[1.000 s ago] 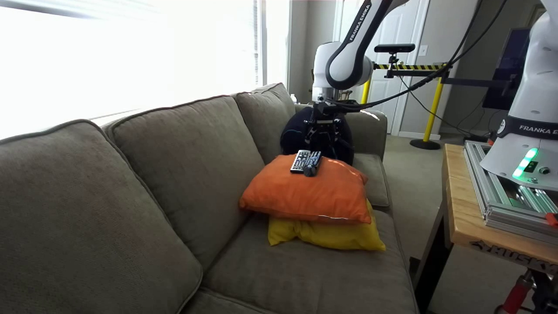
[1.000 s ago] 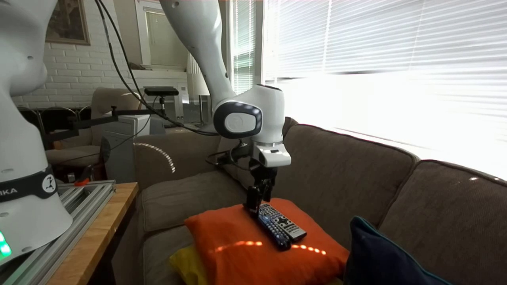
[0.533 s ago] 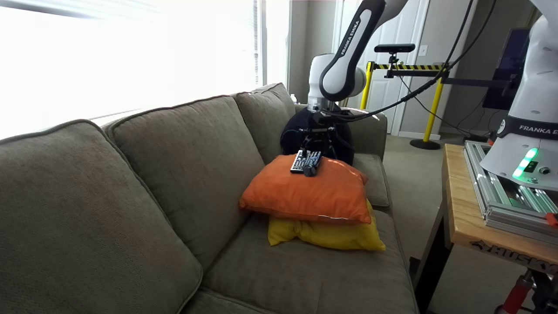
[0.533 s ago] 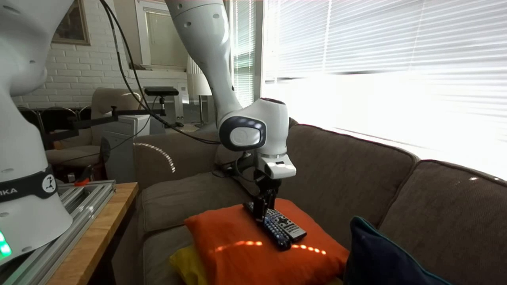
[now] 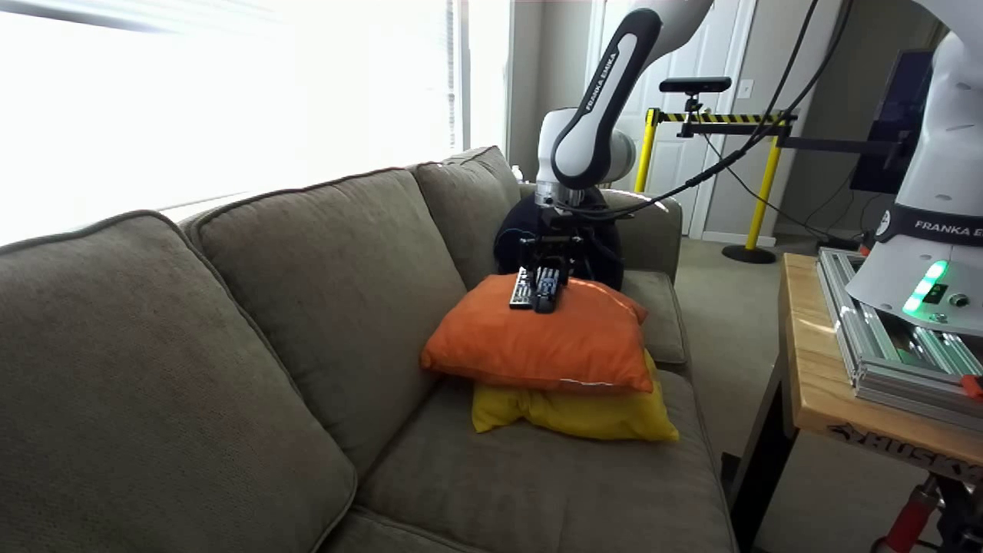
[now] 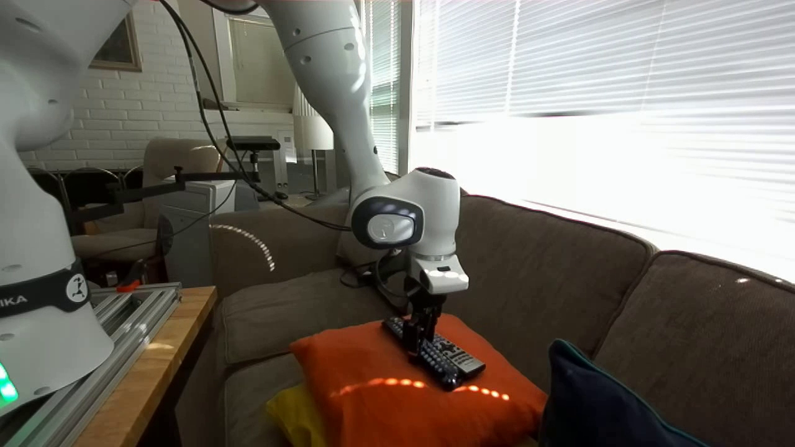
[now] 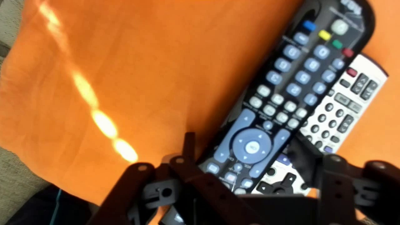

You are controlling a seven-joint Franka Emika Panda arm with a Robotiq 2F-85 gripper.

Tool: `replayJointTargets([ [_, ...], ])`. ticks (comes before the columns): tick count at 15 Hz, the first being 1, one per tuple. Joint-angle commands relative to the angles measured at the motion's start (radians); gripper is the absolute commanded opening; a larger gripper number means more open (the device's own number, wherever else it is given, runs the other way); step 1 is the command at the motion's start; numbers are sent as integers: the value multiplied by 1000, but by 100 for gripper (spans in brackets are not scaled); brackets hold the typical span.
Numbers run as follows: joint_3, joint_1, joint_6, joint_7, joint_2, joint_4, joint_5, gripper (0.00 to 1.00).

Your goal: Put the remotes on the seat

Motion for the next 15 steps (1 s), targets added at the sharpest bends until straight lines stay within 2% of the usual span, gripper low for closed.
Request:
replayJointTargets([
  [1, 4, 5, 7, -33, 26, 34, 51, 45],
  [2, 2, 6, 5, -32, 21, 33, 53, 41],
  [6, -24, 31, -37, -12, -14, 14, 42, 35],
  [12, -140, 106, -143, 13, -140, -74, -25, 34],
  [15, -186, 100, -155, -27, -202, -119, -76, 34],
])
